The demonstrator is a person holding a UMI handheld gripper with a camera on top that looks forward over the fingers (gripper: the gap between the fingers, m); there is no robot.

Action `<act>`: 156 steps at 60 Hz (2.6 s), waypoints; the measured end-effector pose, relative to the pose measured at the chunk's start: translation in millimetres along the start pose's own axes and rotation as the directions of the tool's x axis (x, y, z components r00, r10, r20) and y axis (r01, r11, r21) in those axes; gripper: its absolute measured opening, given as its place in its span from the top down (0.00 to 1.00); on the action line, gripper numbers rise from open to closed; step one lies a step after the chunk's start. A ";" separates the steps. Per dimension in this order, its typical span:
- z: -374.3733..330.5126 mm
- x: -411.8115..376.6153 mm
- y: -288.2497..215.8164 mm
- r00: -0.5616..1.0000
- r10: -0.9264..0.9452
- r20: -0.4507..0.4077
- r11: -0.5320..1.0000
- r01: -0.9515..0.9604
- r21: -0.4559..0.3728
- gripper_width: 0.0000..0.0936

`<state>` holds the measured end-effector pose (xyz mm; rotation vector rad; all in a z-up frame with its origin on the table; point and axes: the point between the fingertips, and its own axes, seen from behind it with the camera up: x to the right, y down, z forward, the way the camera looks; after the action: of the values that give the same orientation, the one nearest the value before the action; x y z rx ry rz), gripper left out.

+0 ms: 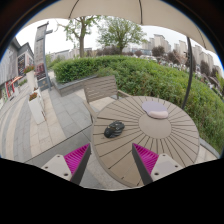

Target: Arrange mouse

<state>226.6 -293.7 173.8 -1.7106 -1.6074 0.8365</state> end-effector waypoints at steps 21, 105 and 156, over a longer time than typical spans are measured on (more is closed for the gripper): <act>118.3 -29.1 13.1 0.997 0.047 -0.066 0.996 -0.041 0.080 0.09; 360.4 -9.9 -28.9 0.998 0.018 -0.067 1.000 -0.017 0.020 0.35; 395.7 314.8 -211.6 0.993 -0.026 -0.118 0.997 0.034 0.065 0.42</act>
<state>-201.1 41.4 101.6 -1.6535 -1.5067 0.7522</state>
